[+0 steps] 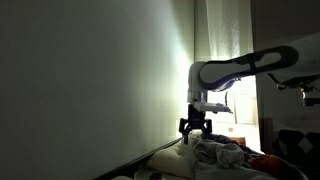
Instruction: Close the bag
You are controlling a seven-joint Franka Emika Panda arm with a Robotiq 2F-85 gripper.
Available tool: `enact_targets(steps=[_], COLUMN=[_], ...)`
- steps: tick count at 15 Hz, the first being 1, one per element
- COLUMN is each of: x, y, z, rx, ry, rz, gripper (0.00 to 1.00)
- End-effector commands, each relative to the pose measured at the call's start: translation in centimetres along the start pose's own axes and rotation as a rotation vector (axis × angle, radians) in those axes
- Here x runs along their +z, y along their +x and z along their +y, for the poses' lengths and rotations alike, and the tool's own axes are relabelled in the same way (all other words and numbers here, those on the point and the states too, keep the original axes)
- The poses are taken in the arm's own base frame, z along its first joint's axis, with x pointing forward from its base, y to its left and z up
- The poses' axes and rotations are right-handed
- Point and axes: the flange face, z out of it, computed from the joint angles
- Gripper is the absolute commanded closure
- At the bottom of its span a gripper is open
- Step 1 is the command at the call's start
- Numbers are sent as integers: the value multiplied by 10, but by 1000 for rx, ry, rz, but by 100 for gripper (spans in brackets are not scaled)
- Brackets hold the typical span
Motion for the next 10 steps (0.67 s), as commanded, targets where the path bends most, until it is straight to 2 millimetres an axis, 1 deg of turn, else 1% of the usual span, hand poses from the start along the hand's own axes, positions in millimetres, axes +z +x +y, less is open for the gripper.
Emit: enact_targets(steps=[1,10], x=[-3,-5], y=[0,9], z=[-4,12], rx=[29,106], ry=[2,9], rz=[14,17], gripper=[0,0])
